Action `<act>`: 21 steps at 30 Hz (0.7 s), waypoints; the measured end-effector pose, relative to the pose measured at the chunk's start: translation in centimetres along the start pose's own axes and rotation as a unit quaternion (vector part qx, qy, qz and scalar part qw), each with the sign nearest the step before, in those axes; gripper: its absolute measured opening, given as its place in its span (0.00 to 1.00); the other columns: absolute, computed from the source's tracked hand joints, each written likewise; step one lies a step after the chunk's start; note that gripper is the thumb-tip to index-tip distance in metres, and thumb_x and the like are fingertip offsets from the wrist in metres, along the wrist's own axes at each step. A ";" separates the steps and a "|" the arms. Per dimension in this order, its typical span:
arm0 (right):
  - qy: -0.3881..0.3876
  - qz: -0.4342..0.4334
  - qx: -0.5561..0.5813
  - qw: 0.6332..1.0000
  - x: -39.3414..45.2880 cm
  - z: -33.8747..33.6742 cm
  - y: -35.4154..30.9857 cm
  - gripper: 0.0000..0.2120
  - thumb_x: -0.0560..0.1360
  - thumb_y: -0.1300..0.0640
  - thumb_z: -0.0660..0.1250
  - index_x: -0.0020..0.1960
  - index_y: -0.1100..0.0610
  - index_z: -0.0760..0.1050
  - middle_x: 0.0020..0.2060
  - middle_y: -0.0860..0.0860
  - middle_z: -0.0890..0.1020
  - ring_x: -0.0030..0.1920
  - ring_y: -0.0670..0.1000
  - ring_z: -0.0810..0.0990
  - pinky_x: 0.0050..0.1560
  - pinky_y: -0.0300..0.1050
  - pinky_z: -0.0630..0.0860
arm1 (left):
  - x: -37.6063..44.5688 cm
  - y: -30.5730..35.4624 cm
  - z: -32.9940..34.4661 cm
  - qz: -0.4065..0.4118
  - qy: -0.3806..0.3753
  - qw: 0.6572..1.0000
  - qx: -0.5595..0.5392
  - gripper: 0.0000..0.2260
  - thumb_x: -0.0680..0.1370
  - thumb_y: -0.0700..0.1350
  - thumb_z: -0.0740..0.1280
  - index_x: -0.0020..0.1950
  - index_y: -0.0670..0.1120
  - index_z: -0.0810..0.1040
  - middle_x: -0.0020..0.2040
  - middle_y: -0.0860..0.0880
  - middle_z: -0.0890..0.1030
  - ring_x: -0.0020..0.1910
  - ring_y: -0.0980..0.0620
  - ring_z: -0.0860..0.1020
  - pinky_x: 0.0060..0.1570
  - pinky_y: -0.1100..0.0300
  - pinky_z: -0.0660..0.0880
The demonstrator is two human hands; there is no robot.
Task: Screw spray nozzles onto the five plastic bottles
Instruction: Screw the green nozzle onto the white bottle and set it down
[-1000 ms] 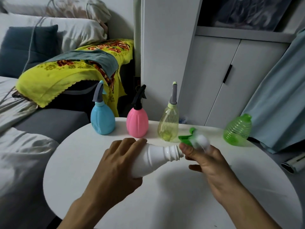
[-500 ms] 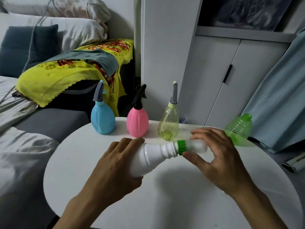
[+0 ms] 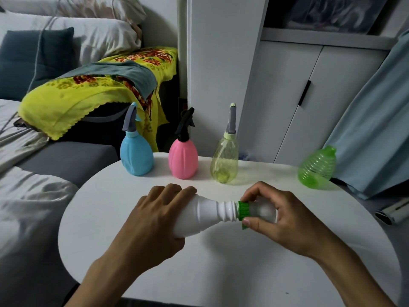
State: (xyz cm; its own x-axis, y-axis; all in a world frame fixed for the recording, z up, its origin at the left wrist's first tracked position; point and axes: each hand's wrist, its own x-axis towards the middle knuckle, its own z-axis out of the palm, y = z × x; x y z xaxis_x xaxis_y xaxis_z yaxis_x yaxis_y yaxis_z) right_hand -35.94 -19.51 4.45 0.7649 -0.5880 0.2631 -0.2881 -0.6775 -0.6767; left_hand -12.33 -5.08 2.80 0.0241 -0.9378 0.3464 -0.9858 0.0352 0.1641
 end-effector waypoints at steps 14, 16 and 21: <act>0.033 -0.002 0.046 0.998 0.2 0.2 -0.8 0.19 0.66 0.52 0.77 0.53 0.47 0.72 0.45 0.44 0.79 0.40 0.49 0.79 0.38 0.43 0.77 | 0.1 0.0 -0.2 0.008 0.026 1.000 -0.012 0.35 0.62 0.50 0.78 0.68 0.51 0.72 0.58 0.51 0.78 0.51 0.45 0.76 0.46 0.49 0.78; 0.024 0.001 0.065 0.998 0.1 0.1 -0.9 0.18 0.67 0.51 0.76 0.53 0.48 0.73 0.45 0.45 0.80 0.41 0.50 0.81 0.39 0.46 0.80 | 0.0 0.0 -0.2 0.014 0.033 0.999 -0.004 0.36 0.62 0.50 0.78 0.68 0.50 0.72 0.58 0.50 0.78 0.52 0.45 0.76 0.46 0.49 0.78; 0.023 0.009 0.094 0.995 0.1 0.3 -1.0 0.20 0.67 0.50 0.75 0.55 0.46 0.73 0.49 0.45 0.79 0.43 0.49 0.80 0.41 0.46 0.81 | 0.0 0.1 0.0 0.017 0.054 0.998 0.012 0.38 0.60 0.49 0.78 0.68 0.50 0.70 0.59 0.48 0.77 0.53 0.44 0.74 0.46 0.49 0.78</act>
State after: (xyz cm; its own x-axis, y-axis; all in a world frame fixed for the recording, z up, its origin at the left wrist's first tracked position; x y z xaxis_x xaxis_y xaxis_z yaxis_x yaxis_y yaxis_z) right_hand -35.40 -18.74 4.98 0.7324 -0.6218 0.2776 -0.1853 -0.5743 -0.7974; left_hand -12.43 -5.04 2.85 0.0079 -0.8932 0.4496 -0.9899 0.0565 0.1297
